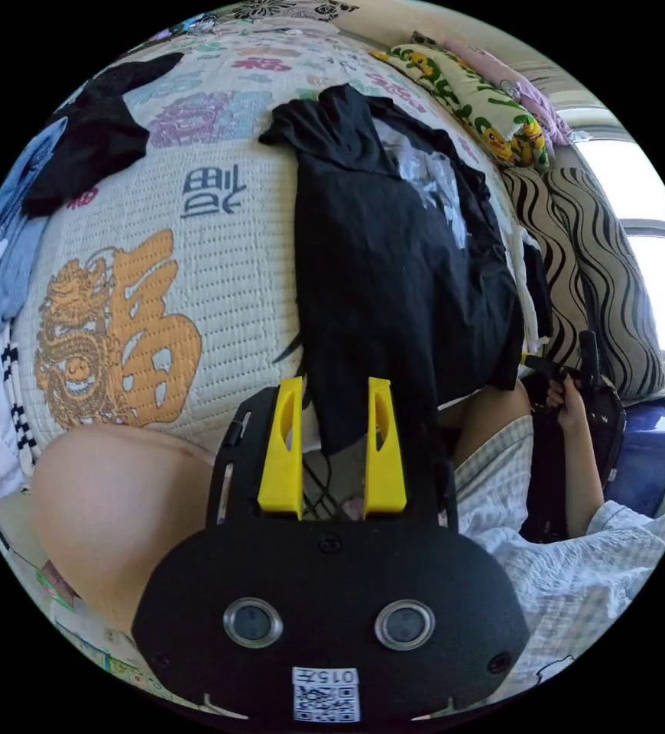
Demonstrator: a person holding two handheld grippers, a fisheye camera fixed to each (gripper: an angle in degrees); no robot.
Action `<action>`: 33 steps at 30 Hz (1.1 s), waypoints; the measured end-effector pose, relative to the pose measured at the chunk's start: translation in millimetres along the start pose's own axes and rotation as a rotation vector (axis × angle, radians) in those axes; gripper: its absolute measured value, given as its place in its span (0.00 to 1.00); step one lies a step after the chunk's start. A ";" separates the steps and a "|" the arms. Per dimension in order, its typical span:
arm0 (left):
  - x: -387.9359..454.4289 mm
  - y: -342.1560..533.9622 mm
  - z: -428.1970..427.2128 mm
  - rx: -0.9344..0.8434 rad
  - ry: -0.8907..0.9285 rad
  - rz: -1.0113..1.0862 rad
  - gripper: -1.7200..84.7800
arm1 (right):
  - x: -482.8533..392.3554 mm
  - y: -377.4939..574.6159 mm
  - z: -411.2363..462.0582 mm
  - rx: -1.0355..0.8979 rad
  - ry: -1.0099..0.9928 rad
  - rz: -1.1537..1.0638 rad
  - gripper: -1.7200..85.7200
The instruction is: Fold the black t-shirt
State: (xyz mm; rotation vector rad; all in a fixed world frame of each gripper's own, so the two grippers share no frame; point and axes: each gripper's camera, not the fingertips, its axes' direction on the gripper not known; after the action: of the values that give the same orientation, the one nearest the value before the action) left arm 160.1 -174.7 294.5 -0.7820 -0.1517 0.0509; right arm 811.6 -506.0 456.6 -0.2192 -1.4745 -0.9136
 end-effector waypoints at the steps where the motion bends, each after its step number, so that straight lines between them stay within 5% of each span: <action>1: 2.0 -10.1 11.8 -0.010 -0.015 -0.005 0.14 | 3.3 -8.7 -1.2 0.003 0.018 0.019 0.12; 4: 9.9 -36.1 22.3 -0.006 -0.123 0.009 0.07 | 6.5 -31.9 -9.4 -0.039 0.091 0.003 0.04; 7: 10.0 -56.8 22.9 -0.019 -0.009 0.027 0.02 | 13.5 -49.0 -17.9 -0.120 0.025 -0.027 0.03; 14: 28.0 -83.8 -10.3 0.021 -0.144 0.139 0.01 | 31.1 -61.7 -71.1 -0.097 0.091 -0.027 0.02; 24: 55.0 -157.8 53.9 -0.270 -0.284 0.163 0.07 | 41.3 -103.8 -74.6 -0.271 0.275 -0.075 0.07; 29: 74.4 -184.9 42.9 -0.193 -0.280 0.190 0.09 | 46.1 -129.0 -124.3 -0.085 0.335 -0.082 0.10; 33: 118.7 -246.1 15.4 0.016 -0.181 0.303 0.10 | 75.6 -177.3 -171.0 0.135 0.098 0.012 0.11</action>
State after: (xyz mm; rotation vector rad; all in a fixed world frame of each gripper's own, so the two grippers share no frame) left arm 272.4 -326.3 492.7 -0.7786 -0.2031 0.4106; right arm 815.2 -762.3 430.5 -0.0825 -1.4356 -0.8010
